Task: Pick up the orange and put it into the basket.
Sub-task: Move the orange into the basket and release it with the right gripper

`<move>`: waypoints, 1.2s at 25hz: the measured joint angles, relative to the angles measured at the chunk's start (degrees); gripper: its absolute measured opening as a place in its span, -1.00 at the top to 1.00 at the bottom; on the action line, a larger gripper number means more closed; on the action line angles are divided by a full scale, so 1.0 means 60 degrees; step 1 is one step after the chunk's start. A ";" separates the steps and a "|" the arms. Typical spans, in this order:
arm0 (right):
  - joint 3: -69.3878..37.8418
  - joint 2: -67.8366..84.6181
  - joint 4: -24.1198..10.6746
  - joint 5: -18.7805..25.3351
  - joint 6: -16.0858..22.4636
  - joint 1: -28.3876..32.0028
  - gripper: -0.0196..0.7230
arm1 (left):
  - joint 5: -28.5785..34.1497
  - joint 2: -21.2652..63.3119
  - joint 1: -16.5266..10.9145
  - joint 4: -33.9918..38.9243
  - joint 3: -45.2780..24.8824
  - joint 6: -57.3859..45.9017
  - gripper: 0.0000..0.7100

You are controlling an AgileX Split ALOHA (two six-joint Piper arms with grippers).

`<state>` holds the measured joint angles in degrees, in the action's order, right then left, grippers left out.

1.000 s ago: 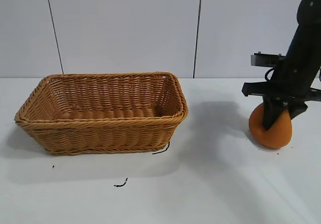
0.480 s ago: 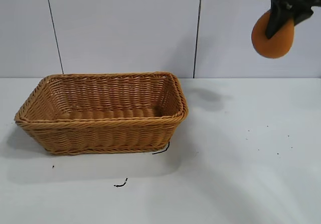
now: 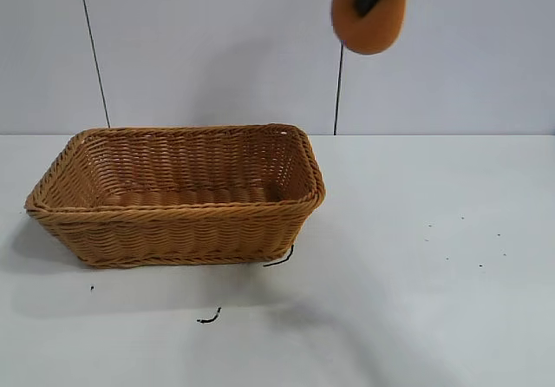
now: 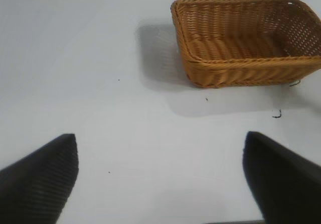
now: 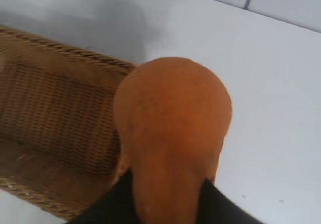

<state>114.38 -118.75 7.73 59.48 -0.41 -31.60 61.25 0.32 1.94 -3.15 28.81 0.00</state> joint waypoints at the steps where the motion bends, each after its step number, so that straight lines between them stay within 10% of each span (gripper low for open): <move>1: 0.0000 -0.0199 -0.0010 -0.0170 0.0068 -0.0186 0.72 | 0.0000 0.0000 0.0000 0.0000 0.0000 0.0000 -0.80; 15: 0.0000 -0.2633 -0.0021 -0.1854 0.0068 -0.0906 0.65 | 0.0003 0.0000 0.0000 0.0000 0.0000 0.0000 -0.80; 22: 0.0124 -0.2633 -0.0014 -0.1713 0.0068 -0.0914 -0.67 | 0.0003 0.0000 0.0000 0.0000 0.0000 0.0000 -0.80; 30: 0.2097 -0.2577 -0.0147 -0.0002 0.0455 -0.0319 -0.91 | 0.0003 0.0000 0.0000 0.0000 0.0000 0.0000 -0.80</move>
<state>126.96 -134.22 6.84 59.47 2.32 -33.51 61.27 0.32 1.94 -3.15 28.81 0.00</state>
